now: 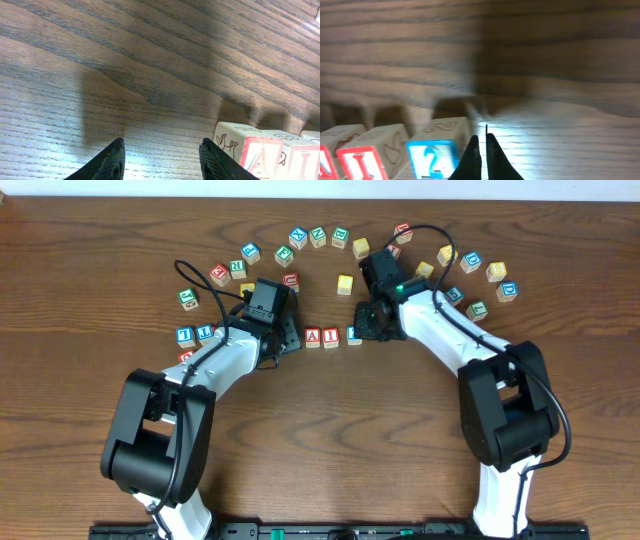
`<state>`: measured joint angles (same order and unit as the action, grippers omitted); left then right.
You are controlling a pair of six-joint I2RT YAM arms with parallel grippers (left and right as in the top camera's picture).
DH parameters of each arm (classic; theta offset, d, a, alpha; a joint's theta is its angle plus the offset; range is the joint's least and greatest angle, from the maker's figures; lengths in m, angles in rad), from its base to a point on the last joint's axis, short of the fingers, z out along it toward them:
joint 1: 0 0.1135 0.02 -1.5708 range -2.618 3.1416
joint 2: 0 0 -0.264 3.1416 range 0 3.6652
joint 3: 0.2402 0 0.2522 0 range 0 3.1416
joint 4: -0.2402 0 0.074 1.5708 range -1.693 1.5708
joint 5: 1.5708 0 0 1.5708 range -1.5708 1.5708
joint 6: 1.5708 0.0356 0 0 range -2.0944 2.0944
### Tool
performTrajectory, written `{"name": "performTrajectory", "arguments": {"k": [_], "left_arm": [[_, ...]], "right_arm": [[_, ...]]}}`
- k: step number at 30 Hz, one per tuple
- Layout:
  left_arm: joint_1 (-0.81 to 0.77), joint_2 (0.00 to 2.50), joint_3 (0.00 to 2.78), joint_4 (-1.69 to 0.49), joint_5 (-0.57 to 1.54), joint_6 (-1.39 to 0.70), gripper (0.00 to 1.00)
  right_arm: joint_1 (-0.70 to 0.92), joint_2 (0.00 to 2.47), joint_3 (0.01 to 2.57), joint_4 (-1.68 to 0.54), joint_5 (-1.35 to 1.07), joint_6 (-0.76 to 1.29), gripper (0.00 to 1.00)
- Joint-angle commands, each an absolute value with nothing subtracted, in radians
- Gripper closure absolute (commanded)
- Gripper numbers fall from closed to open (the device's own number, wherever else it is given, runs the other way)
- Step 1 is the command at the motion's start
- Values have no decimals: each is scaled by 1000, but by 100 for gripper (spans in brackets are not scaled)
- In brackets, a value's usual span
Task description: Spell out AI2
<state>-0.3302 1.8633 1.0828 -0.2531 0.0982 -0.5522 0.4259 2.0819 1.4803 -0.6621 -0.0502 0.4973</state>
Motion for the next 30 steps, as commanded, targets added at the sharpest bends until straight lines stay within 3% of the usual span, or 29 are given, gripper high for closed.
{"name": "performTrajectory", "arguments": {"k": [1,18,26,30], "left_arm": [[-327,1875,1083,-251,77,-542,52],[-321,1875,1083,-232,67,-525,53],[-299,1876,1083,-196,177,-407,68],[-307,1876,1083,-176,208,-376,91]], "right_arm": [[448,2080,1464,-635,-66,499,99],[479,2080,1464,-624,-65,504,99],[476,2080,1464,-640,-59,532,99],[479,2080,1464,-646,-60,539,99]]}}
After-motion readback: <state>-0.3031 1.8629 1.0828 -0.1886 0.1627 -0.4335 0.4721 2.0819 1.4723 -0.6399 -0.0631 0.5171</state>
